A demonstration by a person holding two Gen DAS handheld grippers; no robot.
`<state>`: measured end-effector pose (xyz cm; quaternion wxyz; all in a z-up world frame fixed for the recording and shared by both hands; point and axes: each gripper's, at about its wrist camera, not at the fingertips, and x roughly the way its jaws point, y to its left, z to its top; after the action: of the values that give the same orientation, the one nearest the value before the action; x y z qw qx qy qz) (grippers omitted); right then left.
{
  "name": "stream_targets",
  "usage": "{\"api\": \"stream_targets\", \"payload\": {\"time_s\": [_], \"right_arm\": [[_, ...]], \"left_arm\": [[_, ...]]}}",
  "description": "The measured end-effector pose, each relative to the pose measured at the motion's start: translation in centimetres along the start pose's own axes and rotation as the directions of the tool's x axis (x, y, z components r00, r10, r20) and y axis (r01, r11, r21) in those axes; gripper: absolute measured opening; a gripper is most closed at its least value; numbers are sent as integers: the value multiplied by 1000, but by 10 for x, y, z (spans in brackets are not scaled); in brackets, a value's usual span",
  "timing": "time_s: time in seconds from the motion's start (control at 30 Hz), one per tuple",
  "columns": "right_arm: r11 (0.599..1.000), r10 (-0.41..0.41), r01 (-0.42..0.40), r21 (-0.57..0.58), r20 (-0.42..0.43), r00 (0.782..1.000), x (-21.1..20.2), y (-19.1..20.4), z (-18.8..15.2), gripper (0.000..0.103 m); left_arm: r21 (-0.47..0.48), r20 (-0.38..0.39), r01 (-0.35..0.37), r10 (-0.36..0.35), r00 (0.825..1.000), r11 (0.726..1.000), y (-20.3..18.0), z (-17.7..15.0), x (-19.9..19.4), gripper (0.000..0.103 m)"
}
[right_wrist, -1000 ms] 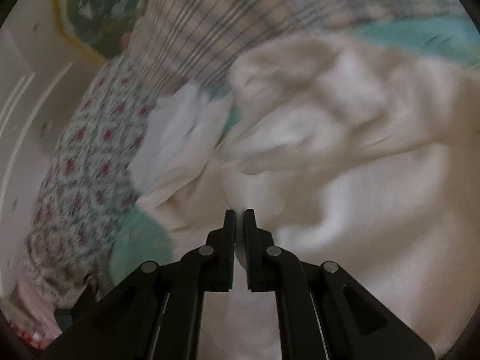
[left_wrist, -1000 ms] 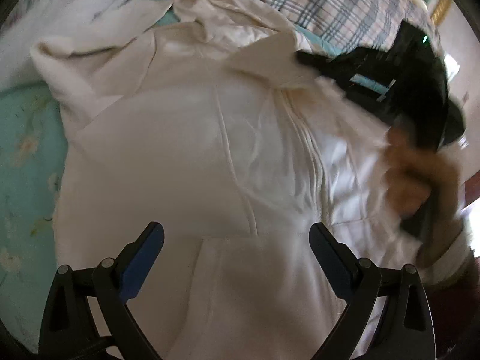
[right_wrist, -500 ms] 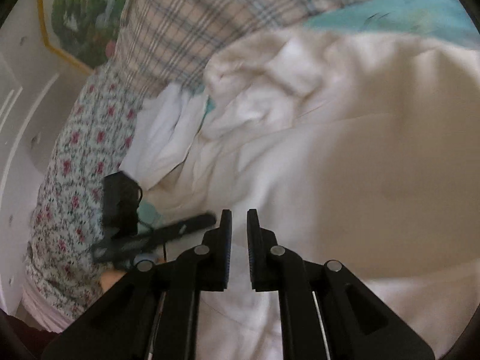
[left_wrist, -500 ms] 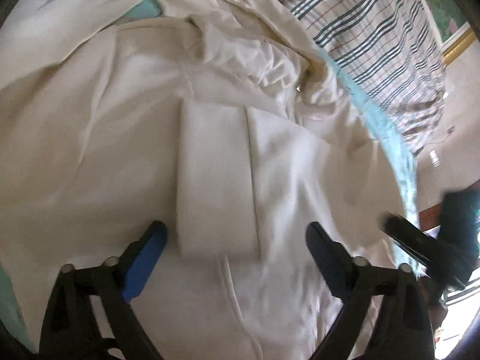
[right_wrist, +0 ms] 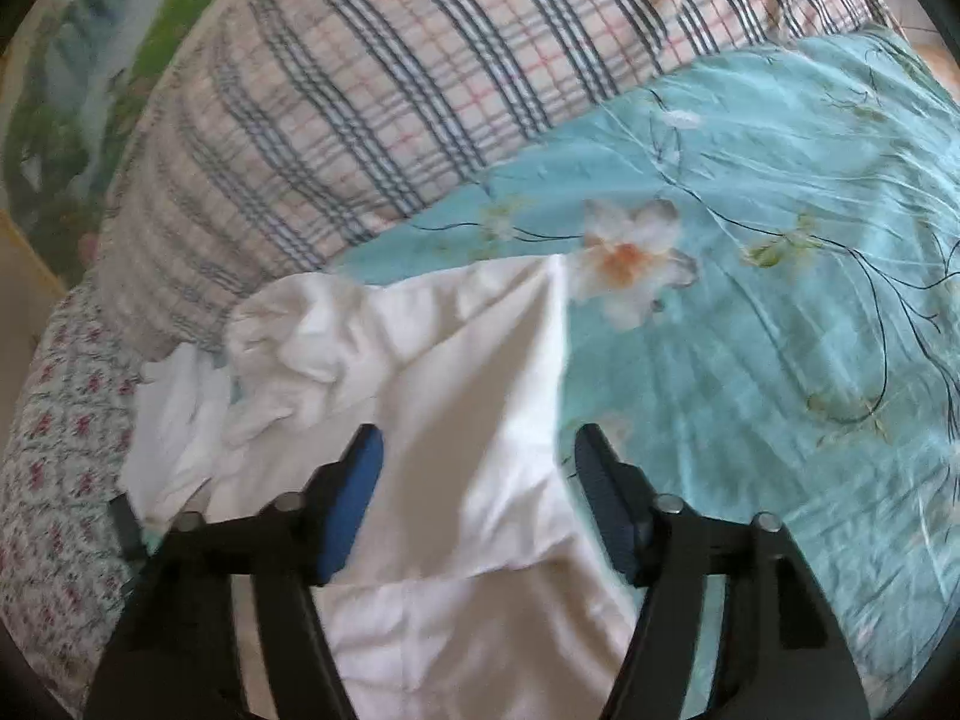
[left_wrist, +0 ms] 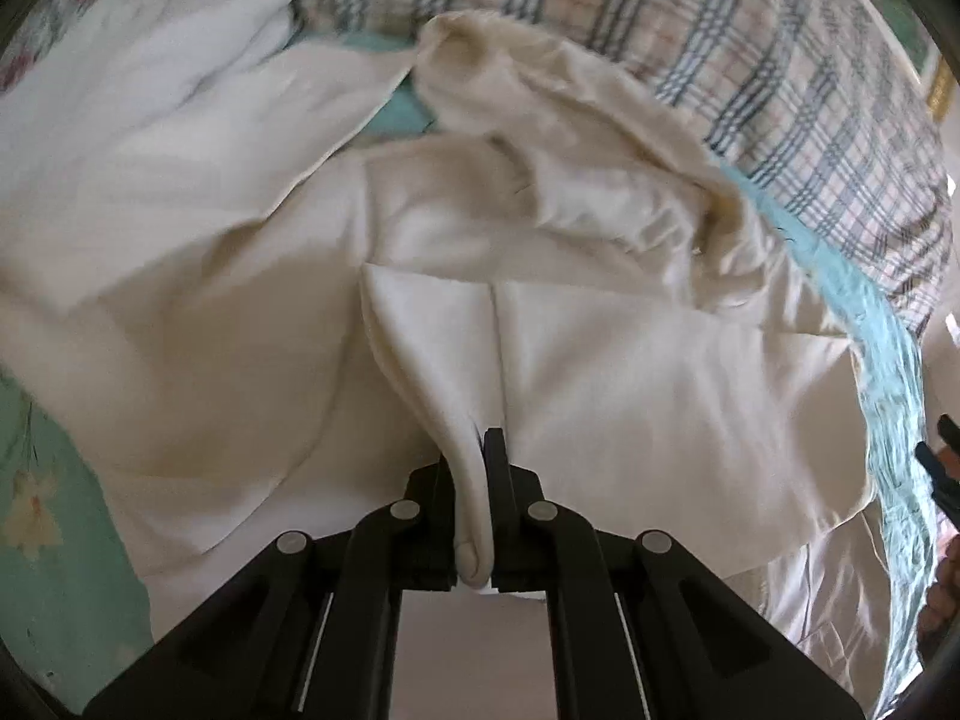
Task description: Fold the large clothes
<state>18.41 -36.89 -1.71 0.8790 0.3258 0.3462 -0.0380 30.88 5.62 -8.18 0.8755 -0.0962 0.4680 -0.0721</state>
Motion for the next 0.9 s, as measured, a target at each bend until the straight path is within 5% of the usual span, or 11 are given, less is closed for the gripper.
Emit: {"api": "stream_targets", "payload": {"time_s": [0.23, 0.3, 0.33, 0.6, 0.67, 0.73, 0.83, 0.9], "right_arm": [[999, -39, 36, -18, -204, 978, 82, -13, 9, 68], [998, -51, 39, -53, -253, 966, 99, -12, 4, 48], [997, -51, 36, -61, -266, 963, 103, -13, 2, 6], [991, -125, 107, -83, -250, 960, 99, -28, 12, 9], [969, -227, 204, -137, -183, 957, 82, -17, 13, 18], [965, -215, 197, -171, -92, 972, 58, 0, 8, 18], [978, -68, 27, -206, -193, 979, 65, 20, -10, 25], [965, -178, 122, -230, -238, 955, 82, 13, -21, 25]], "left_arm": [[3, 0, -11, 11, 1000, 1000, 3, -8, -4, 5], [2, -4, -10, 10, 1000, 1000, 6, -11, -6, 5], [1, -7, -10, 10, 1000, 1000, 5, -11, -6, 5], [23, -29, -13, 14, 999, 1000, -14, -12, 3, 5], [24, -29, -7, 8, 1000, 1000, -14, -13, 1, 5], [27, -30, -6, 6, 1000, 1000, -14, -14, 1, 5], [6, -37, 3, -3, 999, 1000, -11, -15, 0, 7], [-4, -39, 7, -7, 999, 1000, -7, -19, -6, 10]]}}
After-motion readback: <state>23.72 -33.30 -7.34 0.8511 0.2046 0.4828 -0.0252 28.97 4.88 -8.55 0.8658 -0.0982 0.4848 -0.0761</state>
